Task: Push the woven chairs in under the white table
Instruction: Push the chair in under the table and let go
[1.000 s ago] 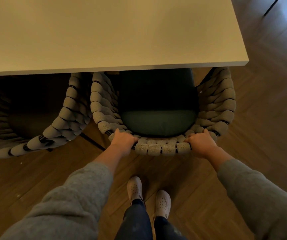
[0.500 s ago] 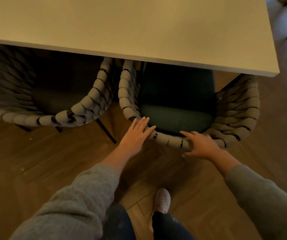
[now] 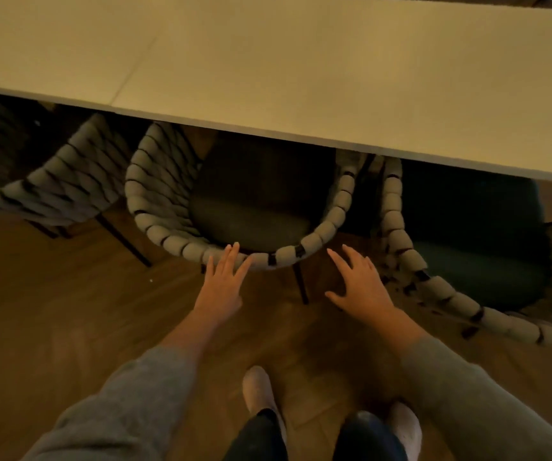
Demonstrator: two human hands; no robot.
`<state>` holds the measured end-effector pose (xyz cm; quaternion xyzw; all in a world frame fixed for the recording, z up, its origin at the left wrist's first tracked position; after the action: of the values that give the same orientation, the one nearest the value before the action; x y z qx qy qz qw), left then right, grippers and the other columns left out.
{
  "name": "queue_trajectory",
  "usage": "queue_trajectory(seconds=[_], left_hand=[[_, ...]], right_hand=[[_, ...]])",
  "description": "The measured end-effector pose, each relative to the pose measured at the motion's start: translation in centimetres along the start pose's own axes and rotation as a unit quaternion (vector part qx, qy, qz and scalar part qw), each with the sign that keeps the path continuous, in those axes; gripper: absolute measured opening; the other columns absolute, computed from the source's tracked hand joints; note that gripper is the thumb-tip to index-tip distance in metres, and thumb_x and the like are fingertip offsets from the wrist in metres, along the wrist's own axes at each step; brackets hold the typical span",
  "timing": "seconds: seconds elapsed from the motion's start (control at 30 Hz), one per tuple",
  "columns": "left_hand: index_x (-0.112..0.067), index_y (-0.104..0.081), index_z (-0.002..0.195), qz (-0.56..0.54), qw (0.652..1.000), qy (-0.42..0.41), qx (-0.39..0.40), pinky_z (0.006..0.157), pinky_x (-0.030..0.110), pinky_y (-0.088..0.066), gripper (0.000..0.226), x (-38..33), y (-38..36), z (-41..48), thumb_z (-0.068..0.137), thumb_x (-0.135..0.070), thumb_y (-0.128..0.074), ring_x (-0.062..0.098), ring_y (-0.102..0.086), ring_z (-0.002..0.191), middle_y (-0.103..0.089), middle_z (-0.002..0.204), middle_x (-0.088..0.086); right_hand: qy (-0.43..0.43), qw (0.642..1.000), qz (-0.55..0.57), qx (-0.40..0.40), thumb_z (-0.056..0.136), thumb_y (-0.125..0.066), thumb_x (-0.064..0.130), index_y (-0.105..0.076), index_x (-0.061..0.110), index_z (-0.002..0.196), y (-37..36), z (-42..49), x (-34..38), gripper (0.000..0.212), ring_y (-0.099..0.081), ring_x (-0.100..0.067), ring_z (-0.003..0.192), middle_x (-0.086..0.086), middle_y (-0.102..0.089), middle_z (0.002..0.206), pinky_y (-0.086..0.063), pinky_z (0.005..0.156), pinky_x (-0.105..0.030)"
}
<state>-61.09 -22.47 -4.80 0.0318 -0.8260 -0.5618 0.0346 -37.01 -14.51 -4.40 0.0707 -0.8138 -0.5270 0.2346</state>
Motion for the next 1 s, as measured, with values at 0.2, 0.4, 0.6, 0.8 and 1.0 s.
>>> queue_trajectory(seconds=[0.2,0.4,0.6,0.8,1.0], left_hand=[[-0.026,0.005,0.156,0.06,0.995,0.03,0.074,0.116,0.058,0.003,0.098,11.8,0.3,2.5,0.089,-0.031,-0.067,0.03,0.011,0.149,0.005,0.163,0.01],[-0.025,-0.02,0.153,0.141,0.976,0.003,0.167,0.116,0.061,-0.001,0.063,17.8,-0.7,7.6,0.098,-0.016,-0.049,0.024,-0.012,0.149,-0.024,0.159,0.002],[-0.028,-0.035,0.147,0.205,0.94,-0.103,0.253,0.12,0.048,-0.012,0.053,21.3,-1.5,12.4,0.097,-0.02,-0.052,0.025,-0.035,0.139,-0.044,0.148,0.002],[-0.028,-0.044,0.139,0.214,0.938,-0.125,0.242,0.102,0.047,-0.036,0.048,22.0,-1.3,13.3,0.092,-0.039,-0.046,0.028,-0.048,0.118,-0.052,0.131,0.006],[-0.028,-0.048,0.135,0.182,0.949,-0.145,0.211,0.102,0.049,-0.032,0.046,22.4,-1.4,11.6,0.09,-0.04,-0.049,0.029,-0.049,0.116,-0.058,0.12,0.005]], right_hand=[[0.081,0.995,-0.044,0.022,0.086,-0.067,0.042,-0.007,0.029,0.154,-2.6,4.9,9.3,0.092,-0.002,-0.026,0.15,-0.008,-0.004,0.162,-0.003,0.121,-0.046],[0.106,0.971,-0.136,0.163,0.09,-0.062,0.042,-0.005,0.026,0.155,-6.4,10.4,13.6,0.088,-0.019,-0.029,0.146,-0.007,-0.026,0.157,0.0,0.119,-0.055],[0.061,0.964,-0.136,0.222,0.089,-0.061,0.038,-0.015,0.025,0.152,-7.8,13.0,16.5,0.079,-0.042,-0.032,0.13,-0.009,-0.044,0.143,-0.021,0.114,-0.055],[-0.019,0.973,-0.114,0.199,0.084,-0.063,0.04,-0.047,0.025,0.129,-8.0,14.8,18.1,0.05,-0.058,-0.024,0.104,-0.004,-0.059,0.12,-0.047,0.092,-0.041],[-0.05,0.979,-0.111,0.161,0.089,-0.058,0.033,-0.05,0.029,0.129,-8.2,13.9,18.9,0.041,-0.058,-0.02,0.099,-0.002,-0.06,0.112,-0.045,0.081,-0.032]])
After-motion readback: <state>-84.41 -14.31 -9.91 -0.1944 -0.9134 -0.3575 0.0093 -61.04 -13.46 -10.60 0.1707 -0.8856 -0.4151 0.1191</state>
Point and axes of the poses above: each hand's wrist, its own z-axis towards the middle knuckle, its own y-axis out of the back of the hand, x = y × z, the point moved 7 cm from there along z, towards the middle knuckle
